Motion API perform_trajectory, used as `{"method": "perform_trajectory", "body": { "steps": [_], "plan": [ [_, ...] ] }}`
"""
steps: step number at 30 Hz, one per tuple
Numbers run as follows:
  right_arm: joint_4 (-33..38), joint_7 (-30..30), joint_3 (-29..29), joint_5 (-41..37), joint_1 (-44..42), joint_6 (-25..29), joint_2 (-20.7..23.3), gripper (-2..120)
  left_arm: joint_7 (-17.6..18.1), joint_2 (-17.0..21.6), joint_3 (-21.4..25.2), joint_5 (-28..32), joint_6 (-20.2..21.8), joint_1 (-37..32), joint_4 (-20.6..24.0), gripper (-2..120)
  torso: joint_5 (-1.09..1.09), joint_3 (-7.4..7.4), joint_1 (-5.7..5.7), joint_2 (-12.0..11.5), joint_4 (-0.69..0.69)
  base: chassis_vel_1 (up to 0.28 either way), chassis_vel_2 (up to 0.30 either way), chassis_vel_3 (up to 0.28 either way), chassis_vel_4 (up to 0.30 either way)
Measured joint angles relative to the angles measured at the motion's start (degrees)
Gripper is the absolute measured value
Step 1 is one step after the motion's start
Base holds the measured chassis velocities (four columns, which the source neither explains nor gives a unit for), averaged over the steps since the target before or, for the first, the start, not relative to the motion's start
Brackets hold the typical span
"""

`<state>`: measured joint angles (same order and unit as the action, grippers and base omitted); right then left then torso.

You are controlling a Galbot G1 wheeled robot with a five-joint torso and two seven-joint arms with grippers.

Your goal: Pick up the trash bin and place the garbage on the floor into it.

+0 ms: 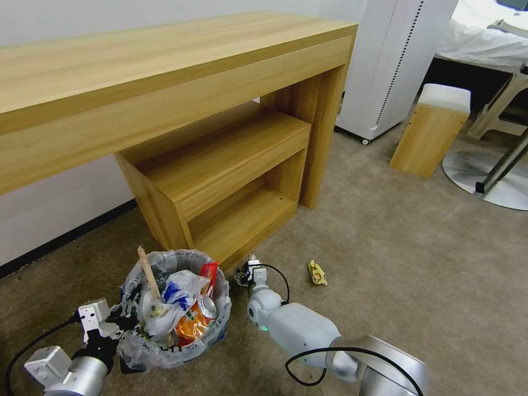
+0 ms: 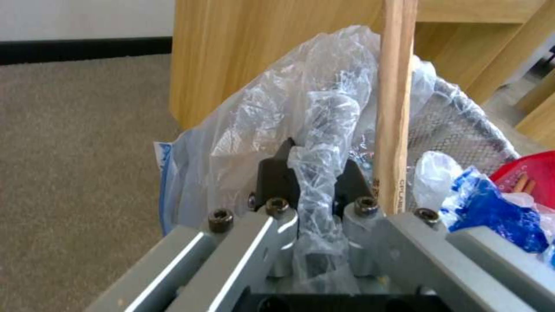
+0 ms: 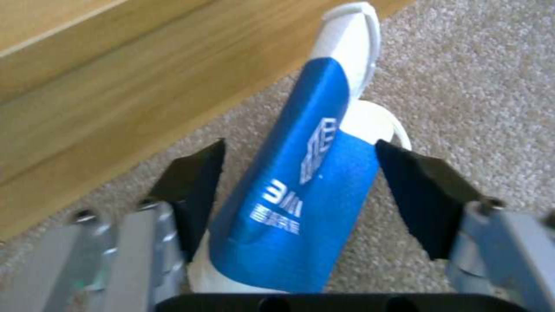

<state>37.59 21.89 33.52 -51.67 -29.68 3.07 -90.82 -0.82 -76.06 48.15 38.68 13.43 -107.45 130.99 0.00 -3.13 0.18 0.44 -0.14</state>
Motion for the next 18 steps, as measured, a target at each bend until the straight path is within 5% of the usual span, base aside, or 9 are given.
{"method": "perform_trajectory", "body": {
  "steps": [12,18],
  "plan": [
    [4.14,-1.18,0.56,2.14,-1.65,2.40,5.51,19,-0.02,0.08,0.02,0.00,-0.16,0.29,-0.25,3,0.00,0.00,0.00,0.00,-0.01,0.000,0.000,0.000,0.000],
    [13.22,-2.24,1.51,5.46,-3.32,8.57,11.79,0,0.09,0.82,0.21,0.34,-0.17,0.87,-1.49,3,0.02,0.00,0.00,0.00,-0.01,0.000,0.000,0.000,0.000]
  ]
}}
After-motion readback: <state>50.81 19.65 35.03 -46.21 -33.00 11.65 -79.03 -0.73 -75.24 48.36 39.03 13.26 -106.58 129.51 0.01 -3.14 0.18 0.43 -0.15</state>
